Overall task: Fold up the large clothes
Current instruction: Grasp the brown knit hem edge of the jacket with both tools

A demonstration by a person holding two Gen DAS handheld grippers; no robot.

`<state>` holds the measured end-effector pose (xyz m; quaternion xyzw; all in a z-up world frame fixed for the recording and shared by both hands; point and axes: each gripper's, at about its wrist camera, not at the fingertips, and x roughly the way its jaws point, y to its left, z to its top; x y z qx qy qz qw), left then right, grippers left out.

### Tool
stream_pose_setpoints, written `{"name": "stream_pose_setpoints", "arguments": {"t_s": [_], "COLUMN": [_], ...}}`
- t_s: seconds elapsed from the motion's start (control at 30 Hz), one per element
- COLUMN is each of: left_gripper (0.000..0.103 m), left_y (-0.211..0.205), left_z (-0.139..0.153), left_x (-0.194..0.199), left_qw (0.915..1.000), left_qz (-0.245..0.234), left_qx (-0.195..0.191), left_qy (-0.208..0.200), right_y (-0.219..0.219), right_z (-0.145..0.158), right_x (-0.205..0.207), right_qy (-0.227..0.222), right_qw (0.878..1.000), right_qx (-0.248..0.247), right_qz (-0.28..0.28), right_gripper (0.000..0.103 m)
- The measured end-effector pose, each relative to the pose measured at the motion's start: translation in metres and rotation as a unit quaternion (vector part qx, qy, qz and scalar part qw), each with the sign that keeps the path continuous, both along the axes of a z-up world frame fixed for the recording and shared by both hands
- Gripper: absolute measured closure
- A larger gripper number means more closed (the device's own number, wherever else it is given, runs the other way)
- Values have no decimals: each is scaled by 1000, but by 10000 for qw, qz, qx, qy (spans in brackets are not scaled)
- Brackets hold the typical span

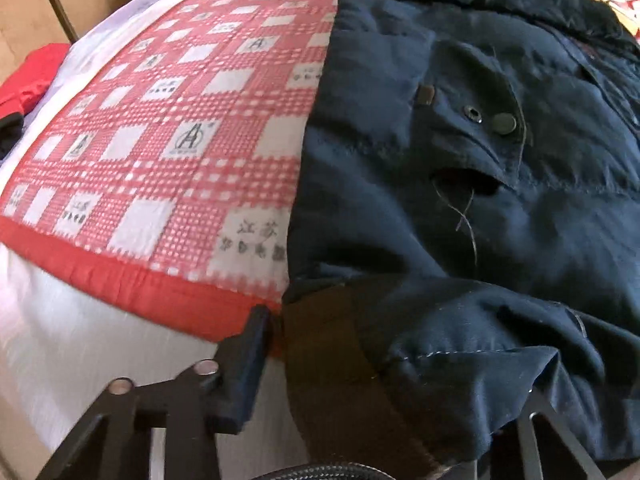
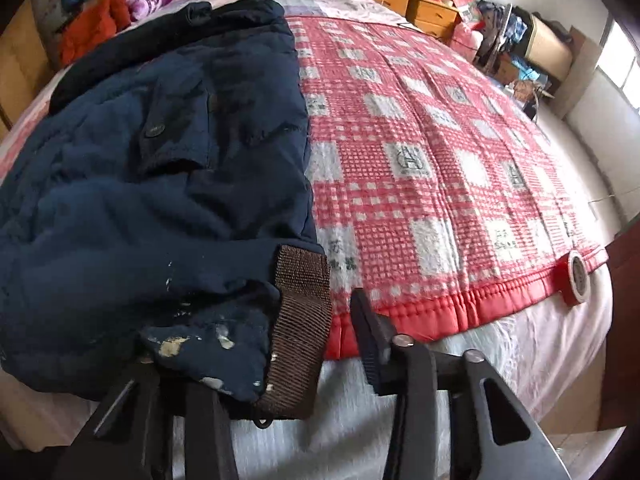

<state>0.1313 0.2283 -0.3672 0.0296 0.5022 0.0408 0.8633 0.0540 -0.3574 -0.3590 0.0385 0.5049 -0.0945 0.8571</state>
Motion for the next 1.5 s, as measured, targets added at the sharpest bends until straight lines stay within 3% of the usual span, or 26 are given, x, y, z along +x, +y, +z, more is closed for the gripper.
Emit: {"name": "stream_pose_setpoints", "arguments": {"t_s": [0.03,0.17,0.23,0.4,0.57,0.67,0.8,0.97,1.13,1.27,1.4,1.5], "left_gripper": [70,73,88,89,90,90,89,89,89,89,89,89], "left_y": [4,19,14,8,11,16,14,12,13,12,6,7], "left_z": [0,8,11,28,66,89,131,171,200,214,222,230], "left_x": [-3,-28,-34,-30,-35,-34,-30,-41,-68,-83,-67,-29], "left_qw": [10000,9998,10000,9997,9990,9982,9984,9989,9988,9975,9955,9952], "left_qz": [40,160,-3,98,56,61,-175,-326,-346,-323,-470,-623], "left_qx": [65,-115,-66,-216,-351,-483,-339,-289,-272,-288,-299,-229], "left_qy": [0,50,64,-96,-284,-339,-428,-178,232,555,764,722], "right_y": [-2,-5,-2,-3,-7,-17,-18,-20,-23,-23,-22,-17], "right_z": [0,11,15,22,49,73,127,192,247,274,295,314], "right_x": [0,-10,-12,-15,-20,-21,-20,-34,-65,-82,-74,-38], "right_qy": [-10,-45,-33,-70,-218,-295,-505,-633,-368,-99,74,-53], "right_qw": [10000,9999,9998,9996,9985,9971,9970,9963,9968,9972,9962,9938], "right_qx": [24,160,166,261,504,690,562,438,393,415,345,226], "right_qz": [11,38,86,19,10,-80,160,384,596,621,802,1090], "right_gripper": [76,83,83,84,85,85,85,86,86,86,86,86]}}
